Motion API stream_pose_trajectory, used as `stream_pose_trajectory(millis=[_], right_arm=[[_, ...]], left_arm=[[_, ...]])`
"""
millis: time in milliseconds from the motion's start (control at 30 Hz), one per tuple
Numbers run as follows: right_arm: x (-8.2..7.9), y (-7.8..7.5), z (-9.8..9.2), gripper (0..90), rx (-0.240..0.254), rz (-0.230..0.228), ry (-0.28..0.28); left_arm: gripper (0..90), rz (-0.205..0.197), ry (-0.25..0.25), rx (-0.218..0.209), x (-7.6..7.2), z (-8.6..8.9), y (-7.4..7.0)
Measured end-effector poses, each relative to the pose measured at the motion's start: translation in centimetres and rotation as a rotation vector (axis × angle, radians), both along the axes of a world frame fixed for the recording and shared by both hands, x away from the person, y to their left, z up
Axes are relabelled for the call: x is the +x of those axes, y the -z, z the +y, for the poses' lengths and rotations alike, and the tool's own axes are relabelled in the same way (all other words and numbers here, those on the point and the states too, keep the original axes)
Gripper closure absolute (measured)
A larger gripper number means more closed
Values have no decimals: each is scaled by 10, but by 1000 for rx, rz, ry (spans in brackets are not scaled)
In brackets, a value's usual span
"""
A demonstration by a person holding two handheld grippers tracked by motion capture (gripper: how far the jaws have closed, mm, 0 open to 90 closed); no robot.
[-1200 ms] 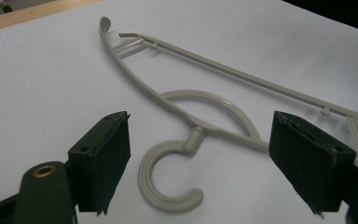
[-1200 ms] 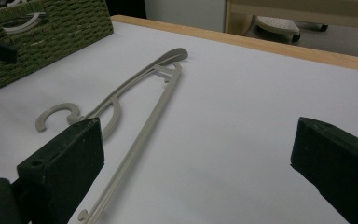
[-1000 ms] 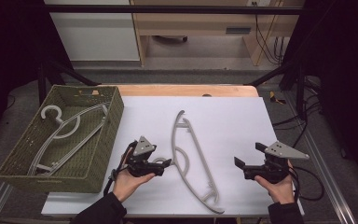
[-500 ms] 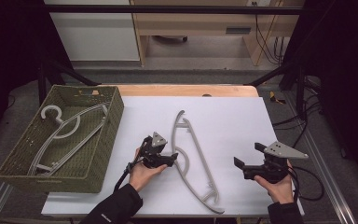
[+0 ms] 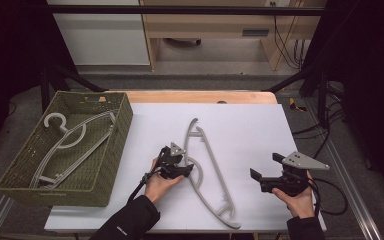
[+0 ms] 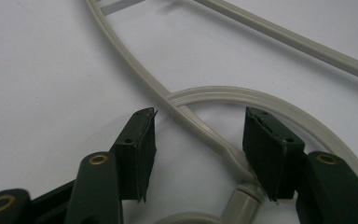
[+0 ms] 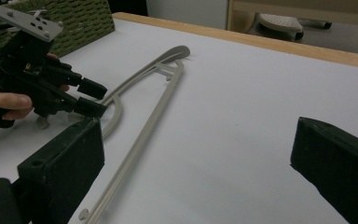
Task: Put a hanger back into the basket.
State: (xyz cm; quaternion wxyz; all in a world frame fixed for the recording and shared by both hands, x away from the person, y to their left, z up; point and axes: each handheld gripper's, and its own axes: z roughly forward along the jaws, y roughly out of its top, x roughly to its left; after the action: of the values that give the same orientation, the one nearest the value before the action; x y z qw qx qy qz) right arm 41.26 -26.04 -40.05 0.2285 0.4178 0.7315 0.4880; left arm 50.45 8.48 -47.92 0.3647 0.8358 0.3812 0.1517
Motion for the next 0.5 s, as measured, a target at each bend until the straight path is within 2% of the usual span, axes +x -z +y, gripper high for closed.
stream_pose_trajectory(millis=[33, 67, 100, 200, 333, 500], right_arm=[[0, 0, 0, 31, 0, 0, 0], [0, 0, 0, 30, 0, 1, 0], [0, 0, 1, 30, 0, 1, -2], [0, 1, 2, 30, -3, 2, -4], [0, 0, 3, 30, -1, 4, -12], [1, 1, 5, 33, -4, 9, -17]], left_arm=[[452, 0, 0, 0, 0, 0, 0], [455, -9, 2, 24, 1, -3, 0], [461, -9, 2, 24, 1, -3, 0], [505, -1, -2, 59, 2, -9, -3], [562, 21, -28, 59, 5, -9, -5], [615, 39, -37, 54, 10, -9, -7]])
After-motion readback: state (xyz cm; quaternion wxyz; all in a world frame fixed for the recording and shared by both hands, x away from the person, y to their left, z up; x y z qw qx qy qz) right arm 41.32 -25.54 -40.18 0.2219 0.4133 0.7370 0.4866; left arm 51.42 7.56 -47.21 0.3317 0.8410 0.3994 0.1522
